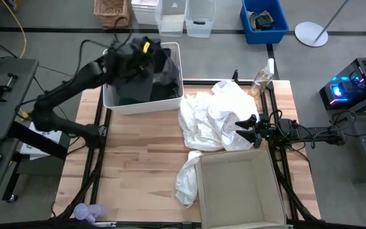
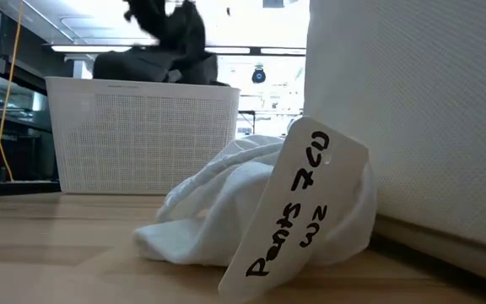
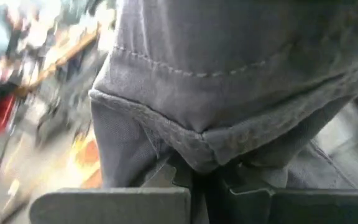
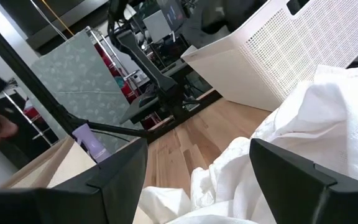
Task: Sort clothes
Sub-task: Put the black pants into the top white laundry organizer
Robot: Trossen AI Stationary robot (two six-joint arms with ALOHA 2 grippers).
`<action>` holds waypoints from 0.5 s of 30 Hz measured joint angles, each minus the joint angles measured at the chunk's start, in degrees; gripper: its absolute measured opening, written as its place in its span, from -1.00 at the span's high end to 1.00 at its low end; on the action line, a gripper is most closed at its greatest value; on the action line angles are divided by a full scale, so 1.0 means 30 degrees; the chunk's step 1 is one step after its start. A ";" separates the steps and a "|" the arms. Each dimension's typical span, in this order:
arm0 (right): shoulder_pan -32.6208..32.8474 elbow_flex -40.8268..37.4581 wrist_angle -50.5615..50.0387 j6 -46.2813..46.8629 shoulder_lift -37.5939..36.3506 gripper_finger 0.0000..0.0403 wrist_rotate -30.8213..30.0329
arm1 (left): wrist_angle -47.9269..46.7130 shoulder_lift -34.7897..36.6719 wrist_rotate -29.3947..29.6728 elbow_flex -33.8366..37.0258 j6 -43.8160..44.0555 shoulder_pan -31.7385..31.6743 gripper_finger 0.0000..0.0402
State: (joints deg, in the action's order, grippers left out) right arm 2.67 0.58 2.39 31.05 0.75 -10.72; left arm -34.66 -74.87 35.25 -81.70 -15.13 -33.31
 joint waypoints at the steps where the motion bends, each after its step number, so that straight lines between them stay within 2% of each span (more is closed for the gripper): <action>1: -0.0003 0.0007 0.0000 0.0000 0.0000 -0.39 0.0000 | -0.0289 -0.0488 -0.0275 0.0111 0.0330 -0.0640 1.00; 6: 0.0003 0.0000 0.0000 -0.0007 0.0000 -0.39 0.0000 | -0.4588 -0.3220 -0.3448 0.0194 0.2977 -0.2646 1.00; 12: -0.0003 0.0003 0.0000 0.0000 0.0000 -0.39 0.0000 | -0.6994 -0.4821 -0.6549 0.0969 0.3473 -0.2270 1.00; 15: -0.0003 0.0003 0.0000 0.0000 0.0000 -0.39 0.0000 | -0.8315 -0.5439 -0.7352 0.1618 0.3119 -0.2139 0.99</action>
State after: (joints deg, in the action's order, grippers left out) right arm 2.66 0.59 2.39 31.05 0.75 -10.72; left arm -59.61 -91.19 13.19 -76.85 -5.77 -39.73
